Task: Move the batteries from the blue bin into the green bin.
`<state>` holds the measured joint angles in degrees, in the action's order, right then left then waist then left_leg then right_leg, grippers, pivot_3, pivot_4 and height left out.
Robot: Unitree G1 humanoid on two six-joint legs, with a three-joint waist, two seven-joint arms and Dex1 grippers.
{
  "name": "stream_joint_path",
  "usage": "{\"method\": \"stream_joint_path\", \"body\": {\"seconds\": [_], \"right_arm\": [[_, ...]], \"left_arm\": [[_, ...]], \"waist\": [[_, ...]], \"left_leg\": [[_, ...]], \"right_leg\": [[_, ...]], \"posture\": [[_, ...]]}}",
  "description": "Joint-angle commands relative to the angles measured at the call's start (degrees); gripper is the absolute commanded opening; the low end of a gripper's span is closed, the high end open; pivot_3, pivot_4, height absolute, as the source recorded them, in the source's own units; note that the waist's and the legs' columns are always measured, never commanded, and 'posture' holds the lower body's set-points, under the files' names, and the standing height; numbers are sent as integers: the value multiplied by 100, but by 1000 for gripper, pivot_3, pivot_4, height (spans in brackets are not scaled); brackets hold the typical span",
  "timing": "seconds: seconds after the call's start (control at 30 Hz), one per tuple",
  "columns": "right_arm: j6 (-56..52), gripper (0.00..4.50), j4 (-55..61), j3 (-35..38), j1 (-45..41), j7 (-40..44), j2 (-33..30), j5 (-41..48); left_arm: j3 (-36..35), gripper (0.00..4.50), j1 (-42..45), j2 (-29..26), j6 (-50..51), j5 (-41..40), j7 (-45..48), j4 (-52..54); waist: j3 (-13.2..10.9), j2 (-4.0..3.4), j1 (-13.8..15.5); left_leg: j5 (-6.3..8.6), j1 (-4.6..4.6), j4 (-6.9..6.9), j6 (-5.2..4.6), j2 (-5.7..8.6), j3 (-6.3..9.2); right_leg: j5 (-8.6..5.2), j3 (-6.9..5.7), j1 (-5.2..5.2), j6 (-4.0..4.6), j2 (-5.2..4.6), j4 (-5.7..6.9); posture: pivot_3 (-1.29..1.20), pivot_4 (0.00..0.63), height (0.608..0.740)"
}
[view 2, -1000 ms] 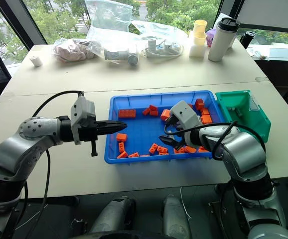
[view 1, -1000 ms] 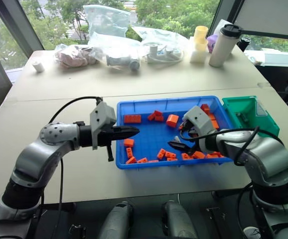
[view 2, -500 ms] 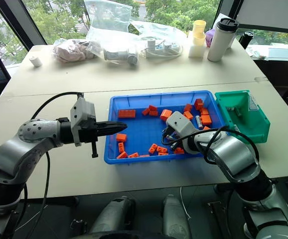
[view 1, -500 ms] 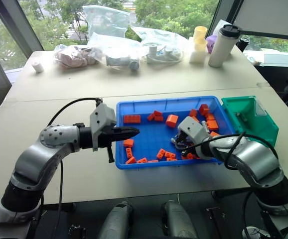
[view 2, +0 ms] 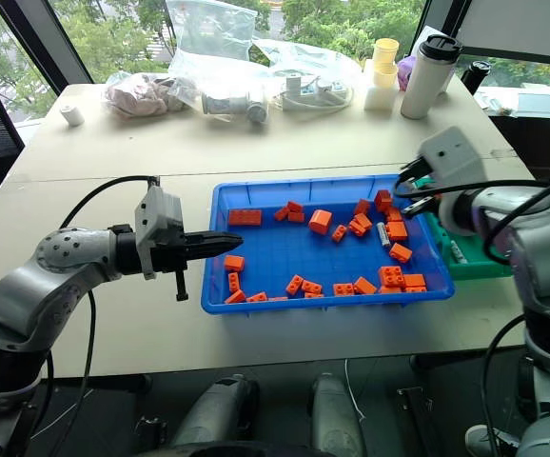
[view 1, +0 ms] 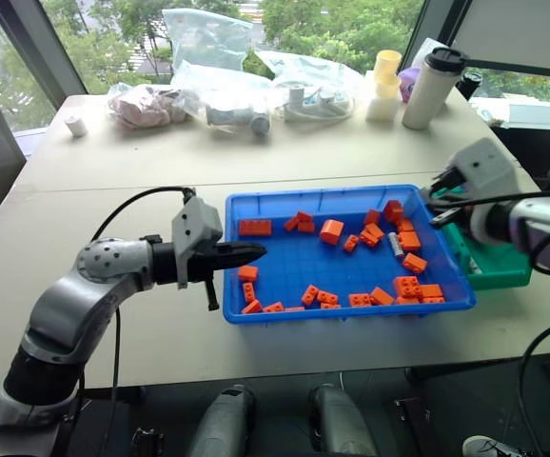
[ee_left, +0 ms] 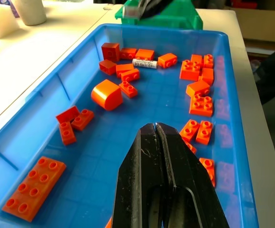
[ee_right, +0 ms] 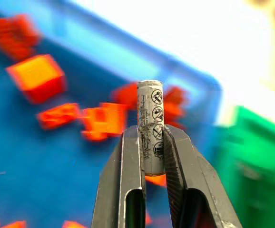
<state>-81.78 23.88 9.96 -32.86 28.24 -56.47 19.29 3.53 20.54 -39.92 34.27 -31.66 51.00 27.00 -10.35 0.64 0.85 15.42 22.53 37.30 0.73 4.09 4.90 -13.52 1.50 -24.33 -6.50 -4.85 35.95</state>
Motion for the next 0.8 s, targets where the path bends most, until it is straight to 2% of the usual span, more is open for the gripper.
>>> {"method": "stream_joint_path", "body": {"seconds": [0.03,0.2,0.27,0.3,0.37,0.47,0.5,0.67,0.8], "right_arm": [[521,13,-575,437,416,107,-456,-224],[1226,13,-1210,392,748,350,-614,-279],[1515,1057,-1498,282,822,455,-626,-331],[1618,1410,-1610,261,830,483,-619,-342],[1728,2394,-1693,239,803,472,-623,-378],[1659,4018,-1481,205,640,578,-588,-241],[1606,4415,-1333,169,551,622,-540,-164],[899,4415,-459,-317,-153,599,332,433],[845,4415,-491,-898,-119,363,912,303]], "left_arm": [[9,0,102,47,-148,20,73,20],[84,0,231,87,-231,103,204,-131],[59,0,359,134,-209,73,214,-209],[62,0,397,141,-214,91,222,-235],[56,0,396,137,-203,116,239,-230],[33,0,339,128,-156,101,231,-154],[29,0,327,129,-132,86,224,-125],[50,0,334,153,-61,68,173,-46],[79,0,385,145,-61,86,173,-49]], "waist": [[0,0,-17],[0,-7,-149],[-1,-8,-164],[-1,-8,-164],[-1,-8,-157],[-1,-8,-156],[-1,-8,-159],[-1,-9,-177],[-2,-4,-106]], "left_leg": [[1,0,0,-2,0,-3],[1,-10,1,-2,-7,-13],[1,-11,1,-2,-8,-13],[1,-11,1,-2,-8,-13],[1,-10,1,-2,-7,-13],[1,-8,1,-2,-7,-12],[1,-8,1,-2,-7,-12],[1,-11,0,-2,-14,-8],[0,-5,3,-1,-7,0]], "right_leg": [[0,2,0,0,-1,-1],[0,14,0,0,6,14],[0,14,0,0,8,15],[0,14,0,-1,8,15],[0,14,0,-1,8,13],[0,14,-1,-2,7,12],[0,14,-1,-1,7,12],[0,15,-3,-1,15,15],[0,10,-2,-1,8,12]], "posture": [[0,150,740],[0,150,740],[0,150,740],[0,150,740],[0,150,740],[0,150,740],[0,150,740],[0,150,740],[0,150,740]]}}
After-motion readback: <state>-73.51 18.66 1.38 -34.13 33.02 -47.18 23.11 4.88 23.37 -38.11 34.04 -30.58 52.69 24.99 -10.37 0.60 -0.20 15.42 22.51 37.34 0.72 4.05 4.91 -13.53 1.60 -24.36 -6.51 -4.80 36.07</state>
